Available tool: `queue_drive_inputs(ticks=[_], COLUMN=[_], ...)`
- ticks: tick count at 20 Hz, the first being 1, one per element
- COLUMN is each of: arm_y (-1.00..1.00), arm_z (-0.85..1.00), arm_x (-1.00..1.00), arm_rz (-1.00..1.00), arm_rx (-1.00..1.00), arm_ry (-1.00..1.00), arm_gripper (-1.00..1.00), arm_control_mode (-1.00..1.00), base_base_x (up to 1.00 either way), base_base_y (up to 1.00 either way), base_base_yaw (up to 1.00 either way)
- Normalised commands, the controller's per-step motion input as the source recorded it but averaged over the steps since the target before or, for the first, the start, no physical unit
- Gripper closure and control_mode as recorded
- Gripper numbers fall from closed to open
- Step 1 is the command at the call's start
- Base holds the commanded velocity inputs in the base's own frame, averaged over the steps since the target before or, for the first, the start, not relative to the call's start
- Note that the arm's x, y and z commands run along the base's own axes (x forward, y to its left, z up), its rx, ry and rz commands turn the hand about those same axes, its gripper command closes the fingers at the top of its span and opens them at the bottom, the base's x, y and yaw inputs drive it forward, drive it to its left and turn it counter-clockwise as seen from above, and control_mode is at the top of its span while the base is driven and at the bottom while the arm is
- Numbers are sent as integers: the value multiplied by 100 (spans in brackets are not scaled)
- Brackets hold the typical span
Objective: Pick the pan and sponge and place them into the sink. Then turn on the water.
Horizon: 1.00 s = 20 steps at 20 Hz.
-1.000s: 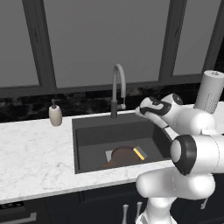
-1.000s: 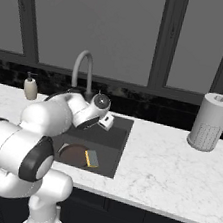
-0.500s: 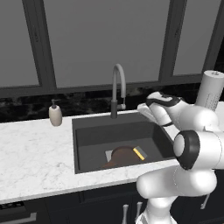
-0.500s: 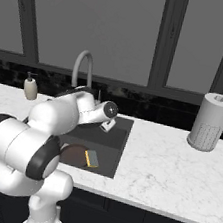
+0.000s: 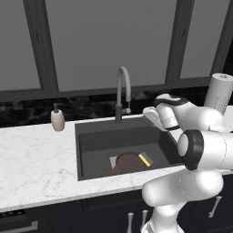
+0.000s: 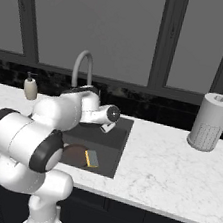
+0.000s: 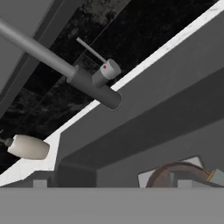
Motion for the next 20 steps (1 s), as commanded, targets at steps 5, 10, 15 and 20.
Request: queue_drive_inputs(ticks=[5,10,15,20], arm_y=[2,11,10,4], arm_z=[0,0,0,0], arm_x=[14,19,18,30], arm_rz=[0,0,0,0], arm_rx=[3,4,4,8], arm_ry=[-1,-2,-8,-4], arm_gripper=[-100,-100,-100,-100], arm_control_mode=[-100,-100,-100,-100], base_base_x=[0,0,0,0], base_base_y=[0,0,0,0], base_base_yaw=[0,0,0,0])
